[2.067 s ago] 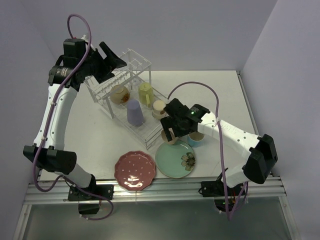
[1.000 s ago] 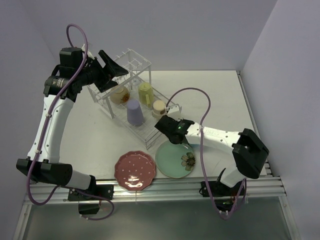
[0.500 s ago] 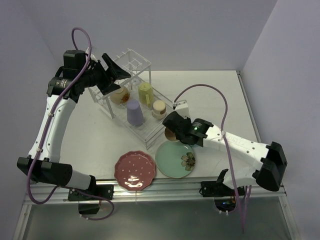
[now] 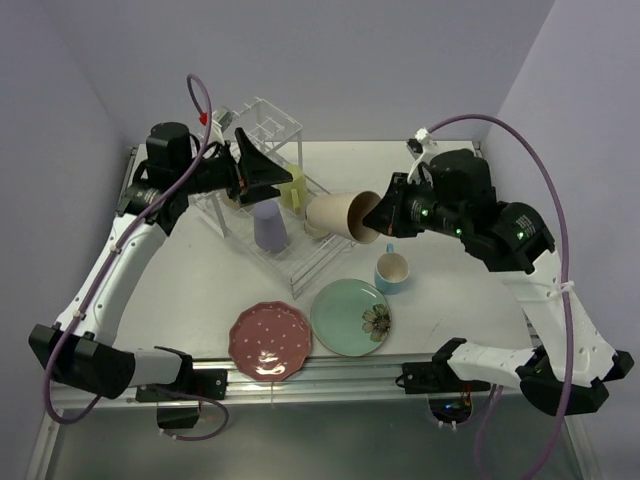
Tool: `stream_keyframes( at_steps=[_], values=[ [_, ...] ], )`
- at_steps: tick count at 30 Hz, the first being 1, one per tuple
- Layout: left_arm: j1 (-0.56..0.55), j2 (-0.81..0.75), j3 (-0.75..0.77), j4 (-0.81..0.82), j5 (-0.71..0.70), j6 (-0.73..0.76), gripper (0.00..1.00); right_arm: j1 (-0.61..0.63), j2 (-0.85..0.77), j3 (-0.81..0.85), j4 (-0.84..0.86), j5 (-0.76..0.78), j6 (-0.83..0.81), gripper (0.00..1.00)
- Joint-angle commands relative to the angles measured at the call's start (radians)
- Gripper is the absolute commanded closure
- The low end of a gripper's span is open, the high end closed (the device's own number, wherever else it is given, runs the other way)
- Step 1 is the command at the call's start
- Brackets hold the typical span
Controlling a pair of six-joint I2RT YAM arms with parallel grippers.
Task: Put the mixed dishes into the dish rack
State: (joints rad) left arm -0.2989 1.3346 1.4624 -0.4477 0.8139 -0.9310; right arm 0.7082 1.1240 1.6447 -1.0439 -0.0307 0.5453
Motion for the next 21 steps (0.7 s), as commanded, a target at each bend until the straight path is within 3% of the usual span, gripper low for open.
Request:
stream_keyframes(
  at_steps=[1, 4, 8, 17, 21],
  values=[
    [-0.008, -0.097, -0.086, 0.318, 0.189, -0.122, 0.01, -0.148, 0.028, 0.061, -0.021, -0.477, 0.005, 1.00],
    [-0.023, -0.147, -0.184, 0.484, 0.241, -0.204, 0.01, -0.228, 0.033, 0.026, 0.047, -0.711, 0.041, 1.00],
    [-0.054, -0.173, -0.186, 0.495, 0.243, -0.198, 0.01, -0.250, 0.010, -0.074, 0.252, -0.888, 0.180, 1.00],
    [-0.101, -0.163, -0.157, 0.500, 0.252, -0.201, 0.01, -0.269, -0.043, -0.282, 0.698, -1.011, 0.520, 1.00],
    [-0.121, -0.170, -0.155, 0.535, 0.269, -0.223, 0.01, -0.277, -0.029, -0.319, 0.777, -1.008, 0.578, 1.00]
  ],
)
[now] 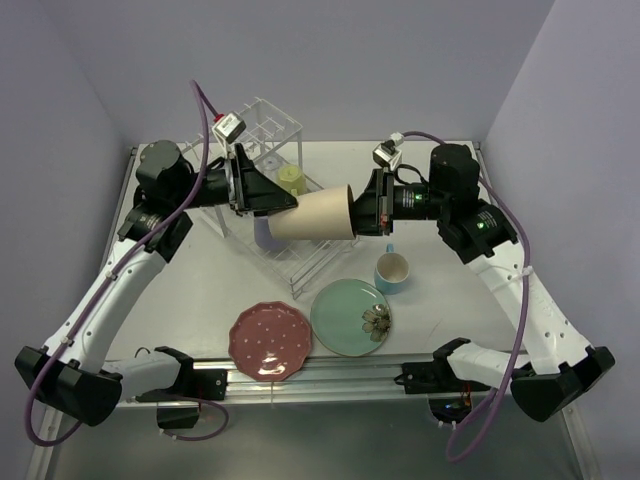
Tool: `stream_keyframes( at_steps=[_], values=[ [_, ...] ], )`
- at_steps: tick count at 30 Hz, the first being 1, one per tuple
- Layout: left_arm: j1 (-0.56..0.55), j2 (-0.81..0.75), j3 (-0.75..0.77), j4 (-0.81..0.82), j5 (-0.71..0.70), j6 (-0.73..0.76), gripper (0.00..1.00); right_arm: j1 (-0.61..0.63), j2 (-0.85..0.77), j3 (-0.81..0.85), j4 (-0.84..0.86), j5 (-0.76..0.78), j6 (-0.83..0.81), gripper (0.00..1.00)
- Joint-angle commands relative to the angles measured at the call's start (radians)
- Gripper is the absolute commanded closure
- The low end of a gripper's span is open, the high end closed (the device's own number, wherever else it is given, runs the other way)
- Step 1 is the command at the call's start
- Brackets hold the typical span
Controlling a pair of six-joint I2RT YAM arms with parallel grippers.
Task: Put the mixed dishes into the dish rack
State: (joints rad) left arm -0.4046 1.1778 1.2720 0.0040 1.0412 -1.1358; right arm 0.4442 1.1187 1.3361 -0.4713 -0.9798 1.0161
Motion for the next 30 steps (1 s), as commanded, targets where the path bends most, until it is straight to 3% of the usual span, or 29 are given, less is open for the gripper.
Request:
stream_keyframes(
  at_steps=[1, 11, 23, 30],
  values=[
    [-0.016, -0.017, 0.036, 0.082, 0.046, -0.018, 0.01, -0.015, -0.016, -0.011, 0.215, -0.056, 0.113, 1.00],
    [-0.017, -0.064, 0.013, 0.166, 0.054, -0.084, 0.01, -0.027, 0.006, -0.087, 0.433, -0.022, 0.272, 1.00],
    [-0.016, -0.050, 0.039, 0.221, 0.030, -0.131, 0.01, -0.025, -0.008, -0.124, 0.462, -0.002, 0.297, 1.00],
    [-0.017, -0.038, 0.049, 0.214, 0.008, -0.137, 0.14, -0.027, -0.011, -0.124, 0.433, 0.000, 0.276, 1.00]
  ],
)
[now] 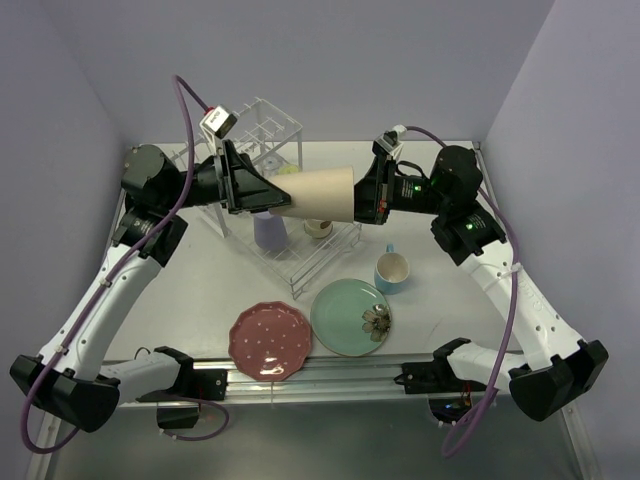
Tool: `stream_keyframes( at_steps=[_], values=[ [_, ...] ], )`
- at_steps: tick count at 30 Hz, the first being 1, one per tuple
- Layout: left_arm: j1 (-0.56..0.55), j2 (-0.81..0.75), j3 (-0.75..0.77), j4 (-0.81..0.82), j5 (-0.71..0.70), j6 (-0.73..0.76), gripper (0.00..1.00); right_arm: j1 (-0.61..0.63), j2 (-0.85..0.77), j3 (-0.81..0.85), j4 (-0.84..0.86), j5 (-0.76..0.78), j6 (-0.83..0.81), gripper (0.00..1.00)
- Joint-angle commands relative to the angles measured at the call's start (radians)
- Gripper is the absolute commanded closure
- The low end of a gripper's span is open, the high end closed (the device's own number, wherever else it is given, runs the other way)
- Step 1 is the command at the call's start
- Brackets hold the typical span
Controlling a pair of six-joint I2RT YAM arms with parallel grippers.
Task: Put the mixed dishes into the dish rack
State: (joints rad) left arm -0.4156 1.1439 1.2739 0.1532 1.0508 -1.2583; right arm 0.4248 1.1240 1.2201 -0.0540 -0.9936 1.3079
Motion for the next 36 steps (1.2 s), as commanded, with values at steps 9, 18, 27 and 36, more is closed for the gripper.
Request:
stream_keyframes(
  at_steps=[9, 18, 27, 36],
  values=[
    [-0.006, 0.020, 0.105, -0.067, -0.069, 0.043, 1.00, -0.011, 0.005, 0.067, -0.173, 0.055, -0.190, 0.21],
    [0.029, 0.137, 0.399, -0.876, -0.374, 0.428, 1.00, -0.131, 0.016, 0.315, -0.976, 0.706, -0.648, 0.00],
    [-0.028, 0.264, 0.538, -1.310, -0.724, 0.625, 1.00, -0.179, -0.018, 0.361, -1.104, 0.906, -0.789, 0.00],
    [-0.149, 0.399, 0.582, -1.423, -0.942, 0.651, 1.00, -0.181, -0.018, 0.352, -1.092, 0.863, -0.777, 0.00]
  ],
)
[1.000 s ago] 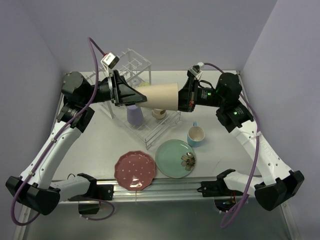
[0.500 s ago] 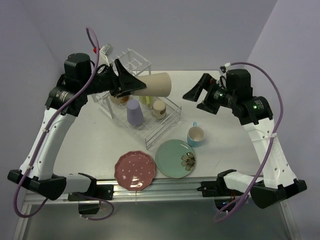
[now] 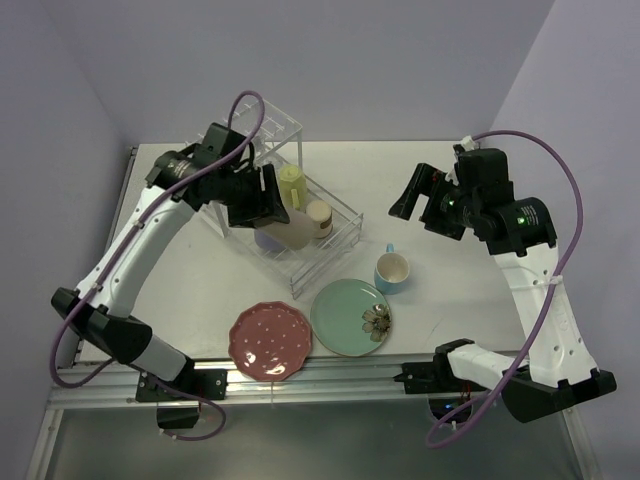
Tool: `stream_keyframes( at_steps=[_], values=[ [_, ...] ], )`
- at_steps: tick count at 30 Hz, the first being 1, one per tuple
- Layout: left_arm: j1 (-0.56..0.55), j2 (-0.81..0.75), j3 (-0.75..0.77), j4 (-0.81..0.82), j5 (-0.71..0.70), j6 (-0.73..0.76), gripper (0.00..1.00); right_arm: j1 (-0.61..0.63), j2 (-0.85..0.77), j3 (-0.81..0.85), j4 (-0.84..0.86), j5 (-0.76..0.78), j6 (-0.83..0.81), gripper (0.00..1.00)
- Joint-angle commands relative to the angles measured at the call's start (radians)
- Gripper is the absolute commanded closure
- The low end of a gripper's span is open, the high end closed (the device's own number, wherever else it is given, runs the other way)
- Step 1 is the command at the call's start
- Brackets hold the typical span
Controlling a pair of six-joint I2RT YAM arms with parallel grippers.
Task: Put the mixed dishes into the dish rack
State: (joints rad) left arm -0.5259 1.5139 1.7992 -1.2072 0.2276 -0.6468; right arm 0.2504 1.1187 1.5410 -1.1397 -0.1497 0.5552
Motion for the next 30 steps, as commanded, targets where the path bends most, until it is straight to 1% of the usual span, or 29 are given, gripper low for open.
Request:
stream_keyframes(
  at_steps=[1, 8, 13, 14, 17, 21, 26, 30],
  values=[
    [-0.046, 0.041, 0.058, -0.068, -0.144, 0.041, 1.00, -0.007, -0.013, 0.037, -0.014, 0.022, -0.028, 0.00],
    [-0.082, 0.123, 0.071, -0.061, -0.221, 0.059, 1.00, -0.005, -0.025, 0.031, -0.020, 0.030, -0.029, 0.00],
    [-0.082, 0.187, 0.074, -0.031, -0.221, 0.085, 1.00, -0.007, -0.031, 0.028, -0.034, 0.044, -0.029, 0.00],
    [-0.082, 0.195, 0.074, -0.029, -0.253, 0.087, 1.00, -0.007, -0.031, 0.033, -0.038, 0.047, -0.031, 0.00],
    [-0.082, 0.227, 0.075, -0.031, -0.289, 0.096, 1.00, -0.007, -0.031, 0.047, -0.052, 0.061, -0.035, 0.00],
    [-0.080, 0.276, 0.107, -0.025, -0.379, 0.127, 1.00, -0.008, -0.030, 0.059, -0.068, 0.065, -0.038, 0.00],
    [-0.077, 0.336, 0.164, -0.025, -0.421, 0.142, 1.00, -0.008, -0.028, 0.061, -0.074, 0.073, -0.041, 0.00],
    [-0.071, 0.358, 0.172, -0.022, -0.438, 0.151, 1.00, -0.008, -0.025, 0.067, -0.081, 0.078, -0.044, 0.00]
  ],
)
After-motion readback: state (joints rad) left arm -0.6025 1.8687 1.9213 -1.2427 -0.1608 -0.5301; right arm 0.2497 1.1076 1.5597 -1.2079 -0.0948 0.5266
